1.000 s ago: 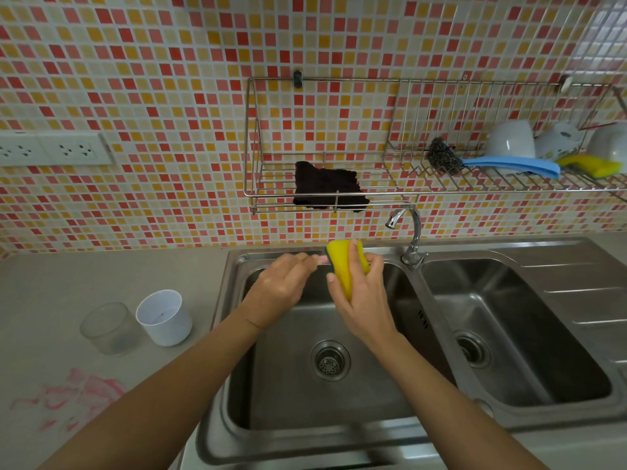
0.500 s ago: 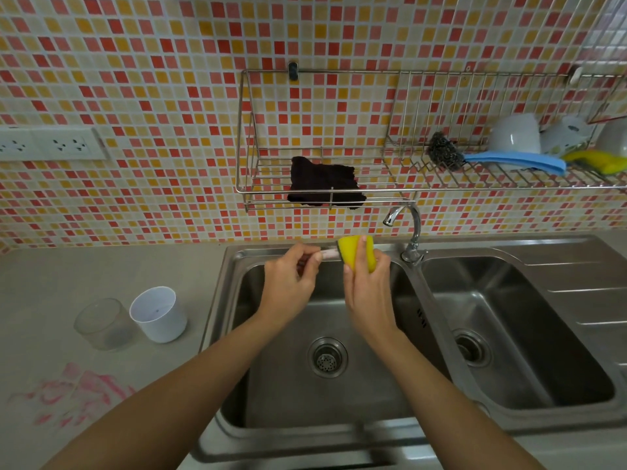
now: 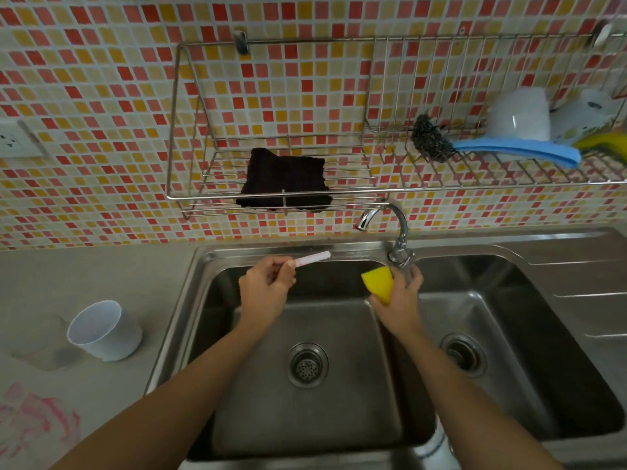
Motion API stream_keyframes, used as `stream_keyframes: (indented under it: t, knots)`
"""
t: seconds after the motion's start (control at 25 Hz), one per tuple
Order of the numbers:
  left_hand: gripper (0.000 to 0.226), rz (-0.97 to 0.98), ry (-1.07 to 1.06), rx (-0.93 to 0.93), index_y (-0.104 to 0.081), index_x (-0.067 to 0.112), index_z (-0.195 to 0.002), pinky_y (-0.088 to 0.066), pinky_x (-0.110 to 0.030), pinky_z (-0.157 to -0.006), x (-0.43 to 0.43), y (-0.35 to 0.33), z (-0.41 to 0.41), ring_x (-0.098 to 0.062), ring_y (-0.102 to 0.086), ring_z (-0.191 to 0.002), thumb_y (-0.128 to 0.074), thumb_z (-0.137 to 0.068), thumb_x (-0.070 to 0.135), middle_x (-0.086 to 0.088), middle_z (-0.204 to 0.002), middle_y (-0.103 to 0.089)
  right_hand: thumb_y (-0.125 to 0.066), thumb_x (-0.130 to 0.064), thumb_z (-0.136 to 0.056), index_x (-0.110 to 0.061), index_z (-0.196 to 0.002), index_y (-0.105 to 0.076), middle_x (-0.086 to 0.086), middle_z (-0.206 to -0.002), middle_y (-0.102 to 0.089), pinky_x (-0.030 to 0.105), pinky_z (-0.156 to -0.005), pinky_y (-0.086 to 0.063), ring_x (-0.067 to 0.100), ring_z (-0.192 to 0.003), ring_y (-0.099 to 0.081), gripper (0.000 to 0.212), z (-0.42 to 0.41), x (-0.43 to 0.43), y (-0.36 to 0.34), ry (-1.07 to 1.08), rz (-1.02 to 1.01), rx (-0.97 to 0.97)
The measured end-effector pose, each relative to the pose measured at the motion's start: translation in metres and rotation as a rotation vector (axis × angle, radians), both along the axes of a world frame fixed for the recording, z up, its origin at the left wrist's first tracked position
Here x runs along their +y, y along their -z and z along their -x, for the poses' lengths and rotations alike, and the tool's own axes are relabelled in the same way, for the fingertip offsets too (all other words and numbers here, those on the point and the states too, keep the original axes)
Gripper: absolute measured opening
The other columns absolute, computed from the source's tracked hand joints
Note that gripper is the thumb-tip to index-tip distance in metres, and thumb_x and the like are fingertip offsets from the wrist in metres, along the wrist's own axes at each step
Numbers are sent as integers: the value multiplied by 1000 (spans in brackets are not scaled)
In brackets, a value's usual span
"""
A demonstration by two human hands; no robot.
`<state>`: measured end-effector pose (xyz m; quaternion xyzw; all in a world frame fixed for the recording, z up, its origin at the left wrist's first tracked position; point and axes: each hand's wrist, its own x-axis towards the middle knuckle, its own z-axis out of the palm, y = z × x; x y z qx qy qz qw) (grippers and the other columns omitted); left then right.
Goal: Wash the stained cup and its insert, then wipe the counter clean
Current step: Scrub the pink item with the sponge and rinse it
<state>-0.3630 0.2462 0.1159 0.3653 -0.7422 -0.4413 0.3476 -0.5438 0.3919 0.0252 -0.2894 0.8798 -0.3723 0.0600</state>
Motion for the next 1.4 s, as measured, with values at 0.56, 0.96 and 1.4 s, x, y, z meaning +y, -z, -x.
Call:
stream_keyframes:
  t: [0.56, 0.96, 1.4]
  knots:
    - [7, -35, 0, -29, -66, 12, -92, -55, -28, -71, -10, 23, 20, -15, -68, -70, -60, -89, 14, 0, -73, -69, -67, -23, -80, -5, -148, -5, 16, -157, -3, 42, -108, -31, 38, -136, -28, 94, 64, -20, 38, -24, -258, 72]
    - [10, 1, 4, -70, -68, 8, -93, -53, -23, -68, -11, 32, 30, -10, -66, -66, -60, -89, 14, 2, -69, -68, -67, -26, -79, -11, -147, -10, 10, -158, 0, 46, -107, -35, 37, -135, -31, 90, 51, -17, 39, -46, -233, 123]
    - [12, -887, -32, 100, -64, 0, -98, -55, -20, -71, -2, 21, 107, -11, -61, -73, -58, -90, 5, -10, -85, -63, -34, -37, -97, -16, -149, -11, 9, -140, -30, 27, -92, -46, 14, -112, -48, 60, 8, -40, -18, 9, 284, 93]
